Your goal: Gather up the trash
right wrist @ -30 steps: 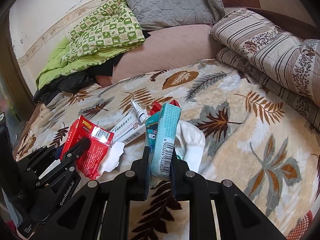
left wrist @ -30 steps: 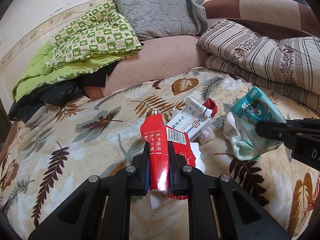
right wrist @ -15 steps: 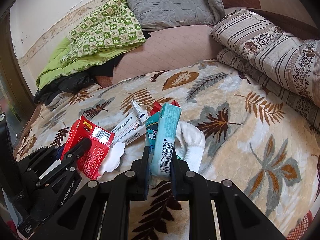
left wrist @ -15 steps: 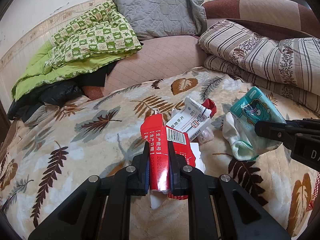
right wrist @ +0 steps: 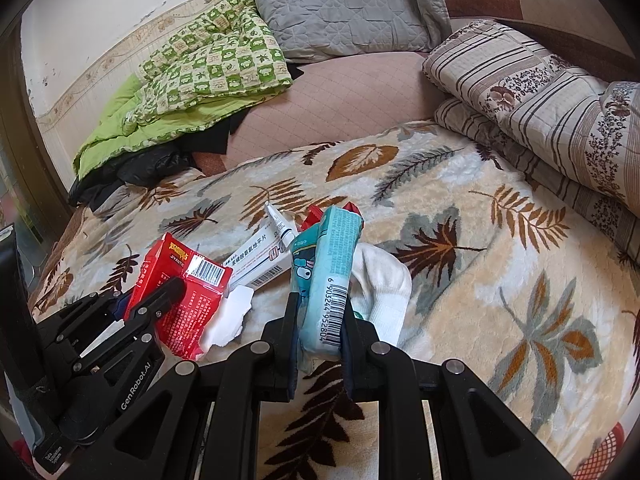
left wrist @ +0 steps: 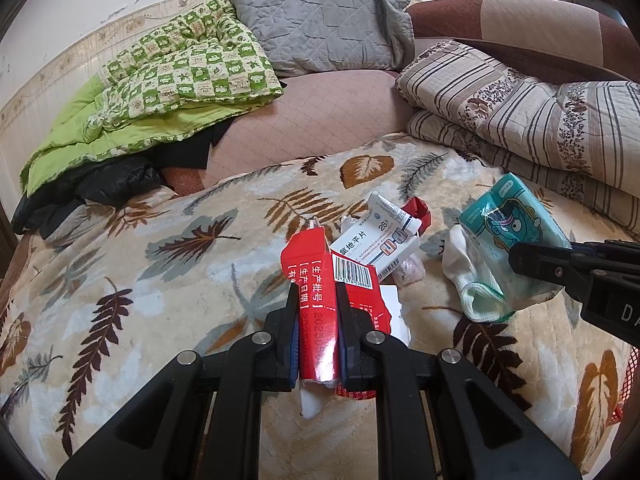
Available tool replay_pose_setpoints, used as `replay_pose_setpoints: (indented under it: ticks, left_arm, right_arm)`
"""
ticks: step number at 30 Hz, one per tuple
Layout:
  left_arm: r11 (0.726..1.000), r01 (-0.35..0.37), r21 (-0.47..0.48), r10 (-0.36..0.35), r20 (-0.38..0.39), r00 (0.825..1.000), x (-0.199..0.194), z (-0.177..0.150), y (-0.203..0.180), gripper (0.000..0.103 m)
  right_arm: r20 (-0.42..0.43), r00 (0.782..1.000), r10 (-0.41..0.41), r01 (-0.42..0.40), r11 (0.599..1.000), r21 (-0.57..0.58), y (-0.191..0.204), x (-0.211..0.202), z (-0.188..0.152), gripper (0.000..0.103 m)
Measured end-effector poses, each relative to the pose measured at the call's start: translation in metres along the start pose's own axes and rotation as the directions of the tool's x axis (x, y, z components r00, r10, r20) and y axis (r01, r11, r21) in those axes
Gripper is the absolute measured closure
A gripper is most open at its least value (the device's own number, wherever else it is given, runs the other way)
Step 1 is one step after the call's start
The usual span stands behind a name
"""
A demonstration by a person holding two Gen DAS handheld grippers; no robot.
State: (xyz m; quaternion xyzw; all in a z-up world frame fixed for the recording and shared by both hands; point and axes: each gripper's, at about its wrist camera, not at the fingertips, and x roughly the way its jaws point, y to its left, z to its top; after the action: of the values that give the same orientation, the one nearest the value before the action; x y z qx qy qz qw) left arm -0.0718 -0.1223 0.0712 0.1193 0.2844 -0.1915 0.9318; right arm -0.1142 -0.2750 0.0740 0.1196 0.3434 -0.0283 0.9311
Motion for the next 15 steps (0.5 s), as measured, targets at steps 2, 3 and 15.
replay_pose_setpoints:
  ticks: [2,3,15]
  left_arm:
    - [1.0,0.001,0.0,-0.001,-0.001,1.0,0.0001,-0.0006,0.0003,0.089]
    - [1.0,0.003,-0.001,-0.003,-0.002,1.0,0.0004,-0.0001,-0.0007,0.089]
    - [1.0,0.016,-0.007,-0.017,-0.012,1.0,0.0029,-0.003,0.0023,0.089]
  right_arm:
    - [0.0,1.0,-0.002,0.002,1.0,-0.001,0.0001,0.0003,-0.0003,0.085]
    - [0.0,1.0,-0.002,0.002,1.0,0.0,-0.0004,0.0001,-0.0004,0.085]
    - [0.001,1.0,0.001,-0.001,1.0,0.001,-0.0002,-0.0002,-0.0004,0.085]
